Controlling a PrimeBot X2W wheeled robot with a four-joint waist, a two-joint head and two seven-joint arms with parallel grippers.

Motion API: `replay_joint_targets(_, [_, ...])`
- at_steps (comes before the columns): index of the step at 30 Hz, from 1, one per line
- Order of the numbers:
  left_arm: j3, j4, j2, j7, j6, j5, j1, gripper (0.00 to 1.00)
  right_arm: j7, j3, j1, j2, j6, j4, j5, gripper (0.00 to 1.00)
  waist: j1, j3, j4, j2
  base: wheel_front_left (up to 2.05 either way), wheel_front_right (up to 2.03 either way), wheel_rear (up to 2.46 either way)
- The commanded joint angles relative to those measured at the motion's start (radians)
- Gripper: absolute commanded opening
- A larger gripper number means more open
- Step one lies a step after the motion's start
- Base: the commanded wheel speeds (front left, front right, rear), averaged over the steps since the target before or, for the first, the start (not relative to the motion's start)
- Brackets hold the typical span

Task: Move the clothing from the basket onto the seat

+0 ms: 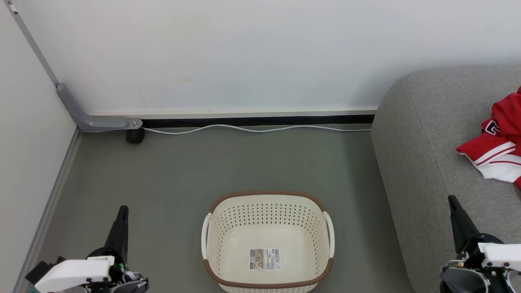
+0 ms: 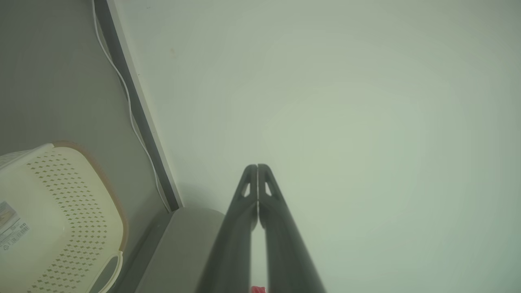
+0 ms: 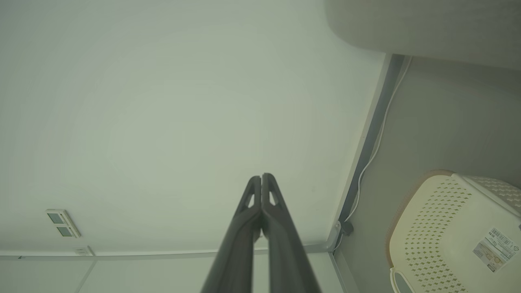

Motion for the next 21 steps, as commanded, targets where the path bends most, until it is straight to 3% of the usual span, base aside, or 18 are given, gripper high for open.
replay_joint_targets(1, [0.032,-0.029,0.018,0.006,-0.007,-0.004,-0.058,0.00,0.008,0.017,-0.016,-0.010,0.002,-0.032,0.011,0.00,0.0000,0.000,0.000,0.0000,0.00,0.00,0.00])
replay_joint_targets(21, [0.032,-0.029,0.018,0.006,-0.007,-0.004,-0.058,0.00,0.008,0.017,-0.016,-0.010,0.002,-0.032,0.011,0.00,0.0000,0.000,0.000,0.0000,0.00,0.00,0.00])
